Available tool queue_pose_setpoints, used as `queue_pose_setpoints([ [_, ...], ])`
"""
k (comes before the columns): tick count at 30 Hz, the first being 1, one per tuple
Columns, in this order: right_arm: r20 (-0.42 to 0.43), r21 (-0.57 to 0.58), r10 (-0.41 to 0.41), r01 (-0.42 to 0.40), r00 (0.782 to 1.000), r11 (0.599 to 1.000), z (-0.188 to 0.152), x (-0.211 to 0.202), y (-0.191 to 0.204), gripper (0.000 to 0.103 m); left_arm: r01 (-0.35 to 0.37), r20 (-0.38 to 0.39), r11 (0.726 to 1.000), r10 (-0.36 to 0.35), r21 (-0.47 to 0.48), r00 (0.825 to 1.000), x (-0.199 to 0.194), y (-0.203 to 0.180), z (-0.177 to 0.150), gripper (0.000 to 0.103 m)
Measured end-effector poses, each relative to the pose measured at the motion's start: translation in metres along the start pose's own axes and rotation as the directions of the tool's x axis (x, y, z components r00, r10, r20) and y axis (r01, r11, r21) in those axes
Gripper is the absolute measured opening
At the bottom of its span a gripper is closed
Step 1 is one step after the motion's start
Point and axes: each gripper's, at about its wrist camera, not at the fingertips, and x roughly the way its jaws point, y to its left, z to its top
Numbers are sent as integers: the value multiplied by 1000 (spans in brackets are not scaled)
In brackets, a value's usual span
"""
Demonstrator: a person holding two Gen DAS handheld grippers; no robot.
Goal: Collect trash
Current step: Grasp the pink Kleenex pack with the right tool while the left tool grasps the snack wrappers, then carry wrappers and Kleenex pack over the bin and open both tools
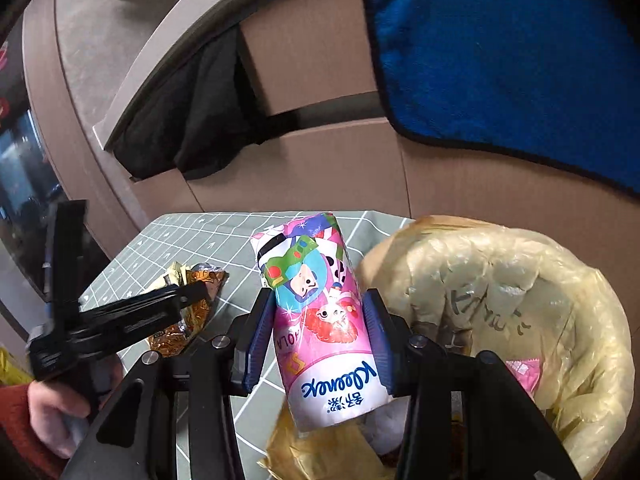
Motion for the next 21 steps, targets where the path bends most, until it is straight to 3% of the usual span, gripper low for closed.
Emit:
queue_pose_setpoints([
  [3, 7, 4, -11, 11, 1000, 1000, -5, 0, -4, 42, -26, -8, 999, 26, 24, 1000, 9, -2, -4, 40],
  [5, 2, 0, -11, 11, 1000, 1000, -8, -1, -4, 42, -36, -3, 998, 36, 48, 999, 11, -2, -7, 26],
  [7, -2, -7, -11, 11, 1000, 1000, -10, 0, -2, 42, -20, -3, 998, 20, 51, 1000, 11, 2, -9, 23],
  [13, -6, -33, 7, -7, 1000, 999, -9, -1, 14, 42, -4, 40, 1000, 3, 25, 999, -17, 27, -13, 12],
  [17, 21, -86, 15, -13, 1000, 996, -3, -13, 36, 42, 27, 138, 1000, -28, 6, 990, -60, 48, -16, 9],
  [21, 50, -125, 37, -31, 998, 992, 4, -28, 59, 42, 73, 243, 997, -68, -10, 968, -111, 64, -16, 9],
])
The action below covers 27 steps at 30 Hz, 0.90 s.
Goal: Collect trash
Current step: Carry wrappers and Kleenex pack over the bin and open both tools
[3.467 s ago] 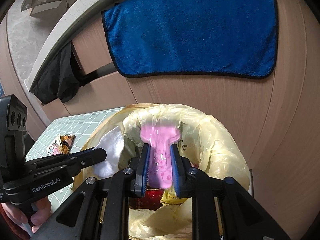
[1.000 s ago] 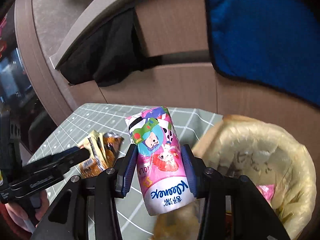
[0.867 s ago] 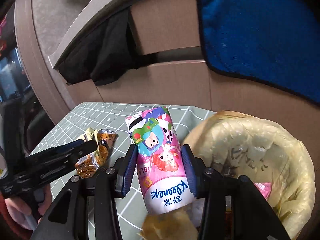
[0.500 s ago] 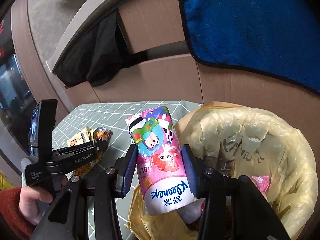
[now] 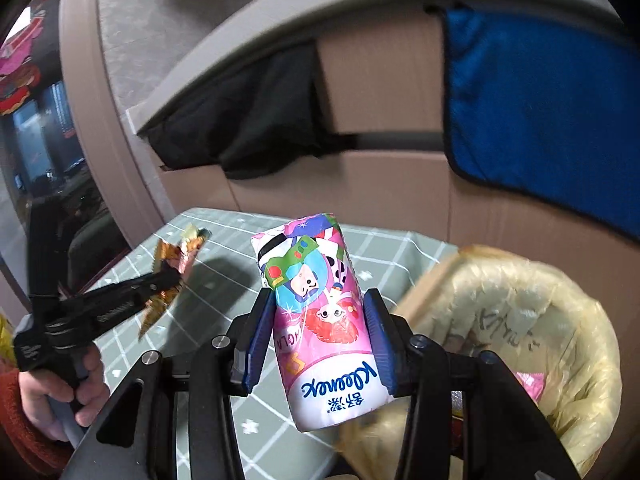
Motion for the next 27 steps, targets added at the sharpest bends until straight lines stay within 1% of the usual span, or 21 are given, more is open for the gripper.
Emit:
queue_pose_setpoints([
  [5, 55, -44, -5, 7, 998, 999, 12, -29, 20, 42, 64, 89, 998, -64, 5, 994, -47, -5, 15, 9],
  [9, 107, -63, -40, 47, 993, 997, 21, -56, 25, 42, 143, 141, 988, -149, 58, 979, -80, -28, 25, 9],
  [13, 153, -61, -79, 89, 985, 994, 26, -88, 19, 42, 205, 162, 972, -221, 111, 962, -102, -57, 27, 9],
  [16, 187, -45, -120, 130, 975, 990, 27, -113, 10, 42, 243, 158, 957, -268, 160, 951, -111, -82, 24, 9],
  [19, 217, -23, -162, 171, 962, 985, 25, -139, -4, 42, 295, 136, 934, -325, 204, 936, -116, -109, 18, 9],
  [23, 247, 17, -216, 218, 945, 976, 20, -167, -27, 42, 363, 84, 900, -392, 240, 916, -114, -143, 12, 9],
  [26, 247, 43, -248, 245, 937, 968, 15, -176, -45, 42, 410, 28, 871, -433, 272, 901, -101, -170, 5, 9],
  [27, 239, 55, -261, 255, 935, 965, 13, -177, -54, 42, 418, 10, 865, -438, 277, 899, -96, -178, 3, 9],
])
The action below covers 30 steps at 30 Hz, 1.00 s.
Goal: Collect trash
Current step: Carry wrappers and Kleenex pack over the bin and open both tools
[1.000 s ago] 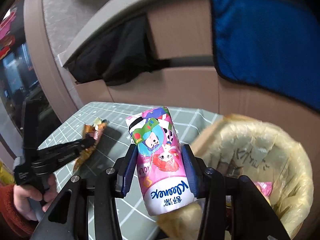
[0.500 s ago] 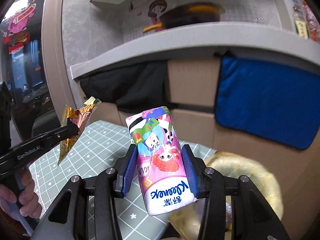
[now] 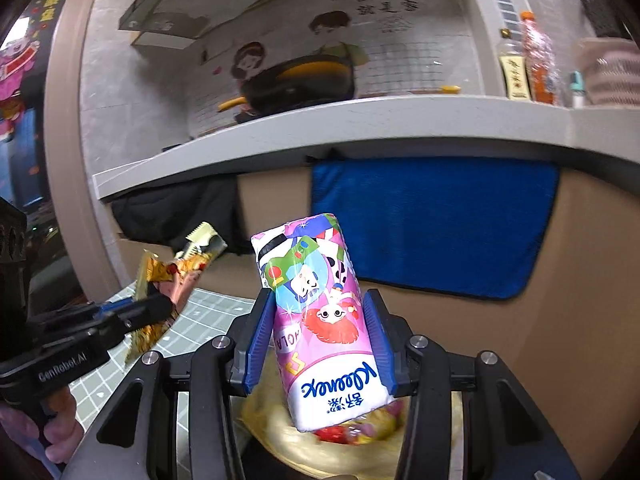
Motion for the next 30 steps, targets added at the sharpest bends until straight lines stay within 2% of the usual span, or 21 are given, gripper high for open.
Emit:
queue_pose_setpoints([
  [5, -44, 59, -8, 11, 999, 998, -13, 23, -31, 42, 52, -103, 998, -54, -19, 993, 50, -10, -9, 9],
  [8, -93, 110, -3, 13, 996, 994, -26, 46, -51, 42, 70, -172, 996, -78, -49, 982, 82, -5, -19, 9],
  [12, -151, 167, 2, 24, 989, 986, -41, 77, -75, 42, 94, -263, 991, -117, -100, 958, 123, 2, -33, 9],
  [16, -196, 213, 11, 32, 981, 976, -54, 101, -93, 42, 133, -346, 981, -175, -143, 922, 157, 5, -50, 9],
  [18, -214, 216, 9, 38, 977, 976, -59, 109, -97, 42, 144, -387, 975, -201, -172, 900, 169, 8, -58, 9],
  [21, -233, 215, 9, 42, 973, 976, -65, 118, -100, 42, 155, -455, 960, -248, -233, 855, 190, 14, -73, 9],
  [23, -241, 219, 9, 46, 970, 975, -67, 122, -101, 42, 158, -476, 956, -261, -245, 840, 197, 13, -79, 9],
  [30, -276, 220, 11, 52, 961, 974, -75, 135, -99, 42, 211, -456, 954, -287, -211, 842, 192, 7, -76, 12],
])
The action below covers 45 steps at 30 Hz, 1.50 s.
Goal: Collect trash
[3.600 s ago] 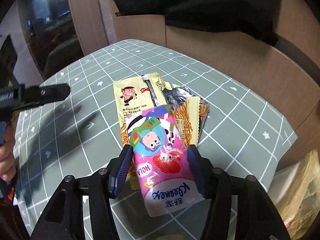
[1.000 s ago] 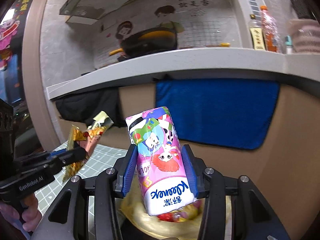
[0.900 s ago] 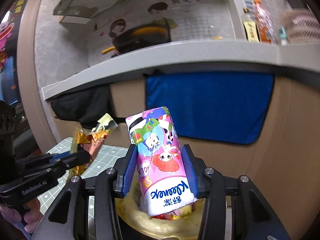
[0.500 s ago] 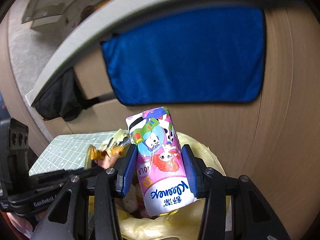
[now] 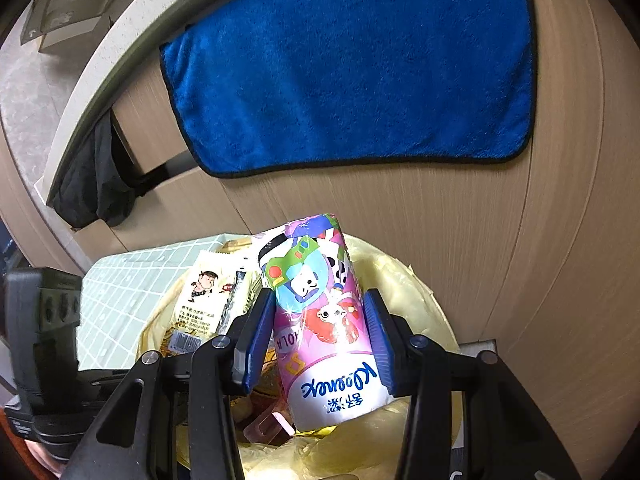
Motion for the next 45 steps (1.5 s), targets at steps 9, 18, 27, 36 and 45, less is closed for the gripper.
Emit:
queue_pose_setpoints([
  [9, 16, -10, -9, 9, 1000, 1000, 3, -3, 9, 42, 17, 76, 1000, -17, -7, 997, -35, 4, -4, 37],
  [18, -23, -45, 43, -44, 999, 998, -4, 8, 38, 42, -195, 264, 970, 228, -146, 937, -93, 31, -7, 37],
  [27, -195, -131, 69, -96, 978, 987, -17, 51, 75, 42, -191, 245, 952, 249, -239, 937, -100, 64, -13, 36],
  [36, -313, -157, -63, 14, 948, 987, -29, 75, 67, 43, -207, 285, 957, 260, -203, 922, -113, 56, -20, 36],
  [45, -160, -100, -20, 4, 987, 995, -20, 17, 71, 57, -302, 304, 942, 333, -143, 893, -148, 40, -50, 37],
])
